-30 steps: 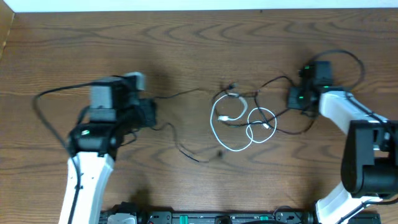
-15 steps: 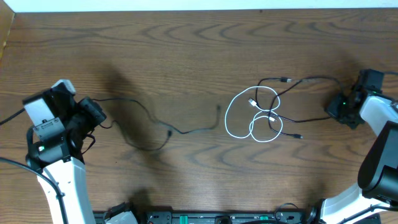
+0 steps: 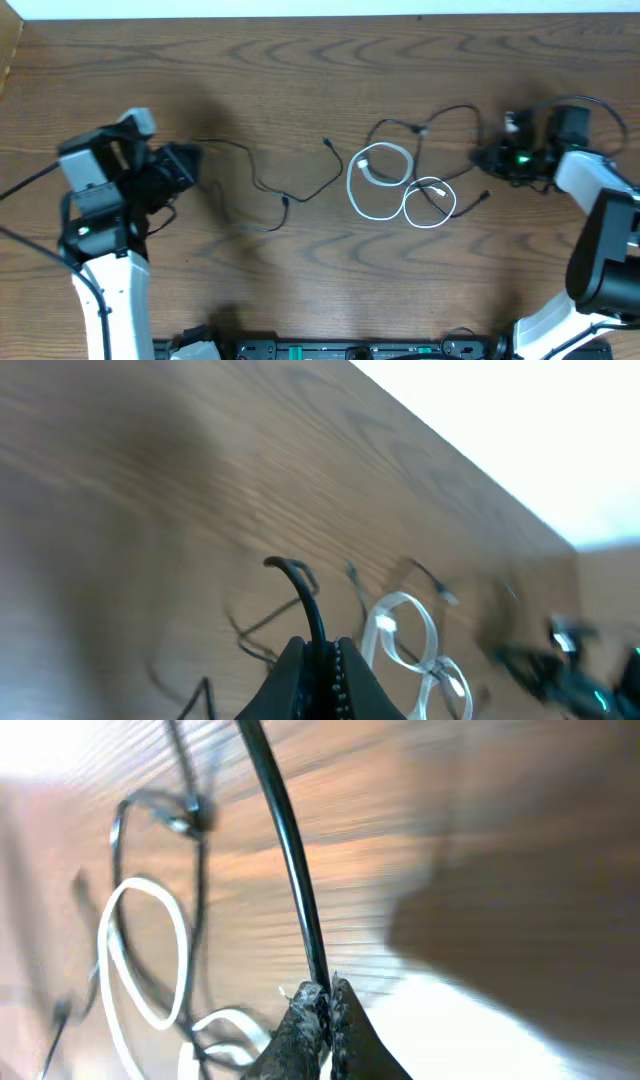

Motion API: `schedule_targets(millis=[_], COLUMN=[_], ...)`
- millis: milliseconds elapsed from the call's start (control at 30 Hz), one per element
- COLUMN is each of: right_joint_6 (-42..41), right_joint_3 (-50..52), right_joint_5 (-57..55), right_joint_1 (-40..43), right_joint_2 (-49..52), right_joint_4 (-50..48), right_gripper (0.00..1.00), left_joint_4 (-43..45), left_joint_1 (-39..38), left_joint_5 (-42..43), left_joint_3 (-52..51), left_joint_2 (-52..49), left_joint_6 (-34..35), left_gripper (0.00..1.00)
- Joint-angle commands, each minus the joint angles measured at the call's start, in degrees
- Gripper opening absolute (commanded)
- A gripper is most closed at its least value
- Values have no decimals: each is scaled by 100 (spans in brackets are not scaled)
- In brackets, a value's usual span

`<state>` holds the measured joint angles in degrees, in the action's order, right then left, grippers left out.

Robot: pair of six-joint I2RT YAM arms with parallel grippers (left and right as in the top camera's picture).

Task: Untangle cables

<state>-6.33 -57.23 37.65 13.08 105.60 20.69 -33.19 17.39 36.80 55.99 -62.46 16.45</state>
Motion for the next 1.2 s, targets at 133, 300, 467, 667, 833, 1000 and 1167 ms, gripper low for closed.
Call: schedule_targets(millis=[133, 300, 467, 667, 833, 1000, 1167], right_joint_6=[693, 1027, 472, -186, -494, -697, -691], right_joint_3=[11, -15, -17, -17, -17, -17, -17], right_joint_5=[645, 778, 800, 745, 723, 212, -385], right_joint_1=[-1128, -1635, -1768, -1766, -1762, -1762, -1764], right_joint_2=[-658, -1764, -2977, -4074, -4575, -4813, -4662], right_joint_4=[-55, -136, -990, -2251, -3058, -3407, -2227], right_gripper=[1, 1, 1, 1, 1, 1, 1], left_joint_4=[184, 236, 459, 612, 708, 802, 848], left_joint_1=[-1499, -2332, -2951, -3418, -3622, -3753, -3801], left_joint_5=[138, -103, -149, -149, -166, -326, -323], left_joint_3=[61, 61, 61, 61, 61, 59, 59], left_joint_2=[-330, -876, -1429, -1897, -2090, -2114, -2114], left_joint_6=[-289, -289, -289, -289, -289, -291, -289], left_gripper=[7, 7, 7, 8, 7, 8, 9])
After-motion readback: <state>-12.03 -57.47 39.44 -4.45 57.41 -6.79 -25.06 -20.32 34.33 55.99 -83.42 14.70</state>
